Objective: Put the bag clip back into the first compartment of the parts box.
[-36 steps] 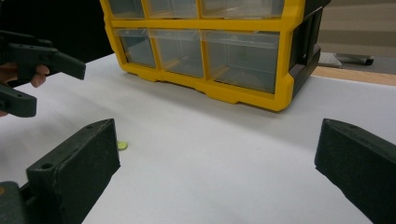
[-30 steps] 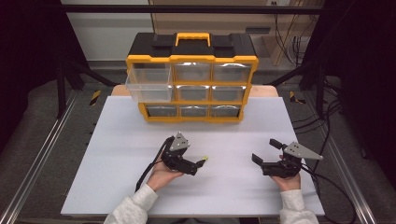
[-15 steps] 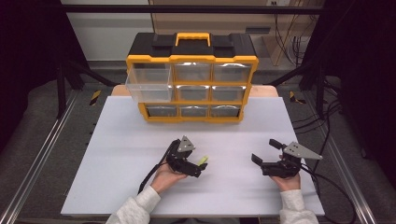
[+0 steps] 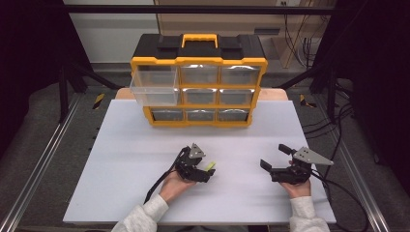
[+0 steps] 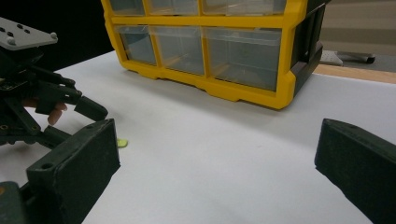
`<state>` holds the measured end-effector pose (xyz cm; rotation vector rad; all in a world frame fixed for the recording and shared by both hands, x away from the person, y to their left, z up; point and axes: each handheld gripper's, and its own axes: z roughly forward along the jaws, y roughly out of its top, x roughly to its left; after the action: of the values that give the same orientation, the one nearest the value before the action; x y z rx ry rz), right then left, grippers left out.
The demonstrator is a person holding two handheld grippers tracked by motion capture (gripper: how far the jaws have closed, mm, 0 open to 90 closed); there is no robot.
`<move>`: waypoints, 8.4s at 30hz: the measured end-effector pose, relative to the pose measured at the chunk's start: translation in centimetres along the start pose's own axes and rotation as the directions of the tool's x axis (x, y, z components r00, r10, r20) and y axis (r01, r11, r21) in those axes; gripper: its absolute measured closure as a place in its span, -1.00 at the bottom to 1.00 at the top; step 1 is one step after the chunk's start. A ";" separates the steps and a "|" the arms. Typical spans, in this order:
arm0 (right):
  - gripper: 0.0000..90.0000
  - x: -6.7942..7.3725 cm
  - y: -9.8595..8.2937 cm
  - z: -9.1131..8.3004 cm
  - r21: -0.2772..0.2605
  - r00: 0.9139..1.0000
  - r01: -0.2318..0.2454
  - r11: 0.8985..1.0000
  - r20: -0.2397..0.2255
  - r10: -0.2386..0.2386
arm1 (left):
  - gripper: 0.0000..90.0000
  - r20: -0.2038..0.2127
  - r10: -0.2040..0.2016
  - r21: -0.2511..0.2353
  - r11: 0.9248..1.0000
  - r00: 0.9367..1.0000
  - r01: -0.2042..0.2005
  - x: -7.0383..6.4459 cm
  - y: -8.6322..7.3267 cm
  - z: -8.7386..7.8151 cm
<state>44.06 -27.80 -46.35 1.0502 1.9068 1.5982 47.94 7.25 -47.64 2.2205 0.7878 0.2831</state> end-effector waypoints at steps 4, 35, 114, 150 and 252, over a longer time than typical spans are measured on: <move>-0.99 0.0 0.0 0.0 0.002 1.000 -0.001 1.000 -0.002 0.001 | -0.20 -0.004 0.007 0.006 1.000 1.000 -0.007 -0.2 0.0 0.1; -0.99 -0.1 0.0 0.1 0.004 1.000 0.003 1.000 -0.003 -0.003 | 0.58 -0.050 0.020 0.050 0.999 0.999 -0.018 -1.1 0.1 0.9; -0.99 -0.1 0.0 0.1 0.010 1.000 -0.001 1.000 -0.004 0.001 | 0.72 -0.019 -0.045 -0.083 0.996 0.999 0.043 0.3 1.7 -4.8; -0.99 -0.1 0.0 0.2 0.022 1.000 -0.012 1.000 -0.002 0.012 | 0.72 -0.072 -0.073 -0.200 0.978 0.995 0.058 3.8 2.0 -12.6; -0.99 -0.1 0.0 0.1 0.018 1.000 -0.005 1.000 0.003 0.005 | 0.72 -0.186 -0.089 -0.430 0.903 0.978 0.000 7.3 10.2 -26.4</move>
<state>44.23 -27.83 -46.41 1.0653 1.9217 1.5846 47.18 21.69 -22.26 1.7726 0.7943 0.6078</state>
